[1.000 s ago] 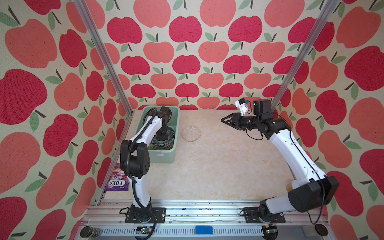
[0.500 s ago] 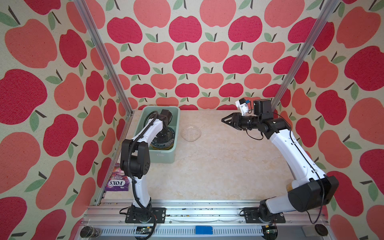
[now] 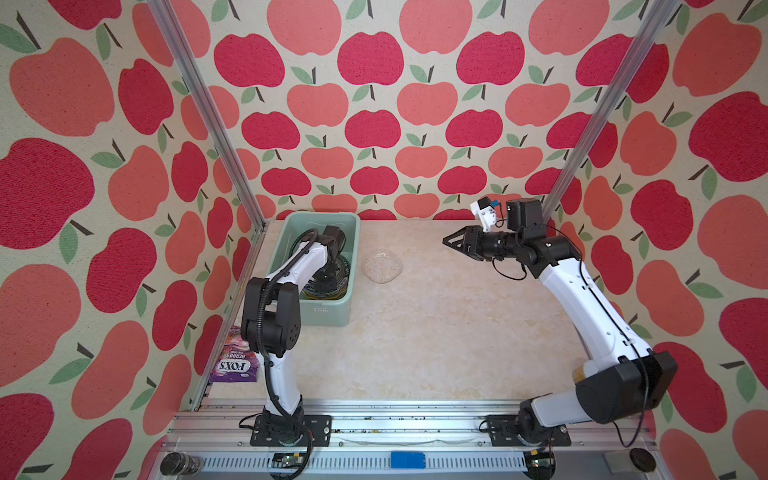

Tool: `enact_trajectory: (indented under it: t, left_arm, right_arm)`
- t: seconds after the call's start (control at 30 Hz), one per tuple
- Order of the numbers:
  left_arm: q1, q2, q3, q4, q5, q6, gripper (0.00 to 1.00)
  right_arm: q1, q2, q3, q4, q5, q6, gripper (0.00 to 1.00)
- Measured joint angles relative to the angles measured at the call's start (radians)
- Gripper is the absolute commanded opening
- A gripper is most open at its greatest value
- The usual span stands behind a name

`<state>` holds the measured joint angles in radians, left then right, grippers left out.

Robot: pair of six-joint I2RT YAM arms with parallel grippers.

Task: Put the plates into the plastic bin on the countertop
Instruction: 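Lower the pink glass plate onto the stacked plates with the left gripper, then open and raise the left gripper while the right moves to the clear glass plate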

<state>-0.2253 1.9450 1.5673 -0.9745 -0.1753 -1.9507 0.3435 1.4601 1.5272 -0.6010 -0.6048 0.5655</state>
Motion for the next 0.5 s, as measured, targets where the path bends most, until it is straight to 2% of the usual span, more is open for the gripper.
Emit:
enact_trajectory:
  t: [0.1, 0.27, 0.37, 0.5]
  left_arm:
    - [0.0, 0.0, 0.001, 0.0, 0.001, -0.001, 0.58]
    - [0.0, 0.0, 0.035, -0.007, 0.003, 0.023, 0.82]
    - [0.0, -0.001, 0.072, -0.015, 0.003, 0.056, 0.9]
    - [0.0, -0.026, 0.102, -0.024, 0.003, 0.1, 0.95]
  right_arm:
    - [0.0, 0.0, 0.0, 0.0, 0.0, 0.0, 0.48]
    - [0.0, 0.001, 0.001, -0.012, 0.002, -0.006, 0.48]
    - [0.0, 0.011, 0.008, -0.03, 0.014, -0.015, 0.48]
    - [0.0, 0.019, 0.01, -0.058, 0.047, -0.023, 0.5]
